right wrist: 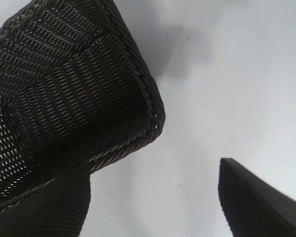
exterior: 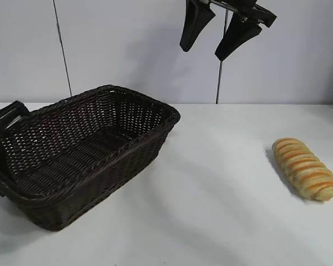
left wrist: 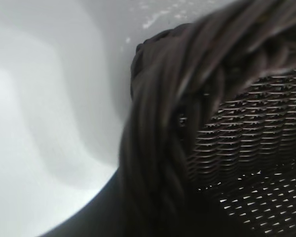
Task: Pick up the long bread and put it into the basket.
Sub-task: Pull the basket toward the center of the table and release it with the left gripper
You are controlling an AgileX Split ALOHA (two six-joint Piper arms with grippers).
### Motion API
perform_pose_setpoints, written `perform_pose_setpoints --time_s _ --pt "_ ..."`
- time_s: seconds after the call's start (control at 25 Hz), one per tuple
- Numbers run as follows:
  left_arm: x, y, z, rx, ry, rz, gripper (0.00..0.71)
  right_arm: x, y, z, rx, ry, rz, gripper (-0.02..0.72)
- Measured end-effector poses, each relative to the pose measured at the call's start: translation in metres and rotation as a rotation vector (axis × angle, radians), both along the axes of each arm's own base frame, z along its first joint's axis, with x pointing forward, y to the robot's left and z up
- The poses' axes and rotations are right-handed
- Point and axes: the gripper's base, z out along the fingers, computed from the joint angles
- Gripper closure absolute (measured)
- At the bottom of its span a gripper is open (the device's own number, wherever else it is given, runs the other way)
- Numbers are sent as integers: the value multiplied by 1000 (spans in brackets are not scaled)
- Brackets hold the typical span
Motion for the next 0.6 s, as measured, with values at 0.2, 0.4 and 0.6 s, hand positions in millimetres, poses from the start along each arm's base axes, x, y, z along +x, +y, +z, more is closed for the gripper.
perform_pose_setpoints --time_s 0.2,0.4,0.6 --pt "11 -3 14 -3 -46 -45 613 0 0 0 0 0 0 177" --pt "15 -5 15 7 -22 -149 613 0 0 0 0 -1 0 177" --pt "28 -9 14 14 -12 -242 613 0 0 0 0 -1 0 177"
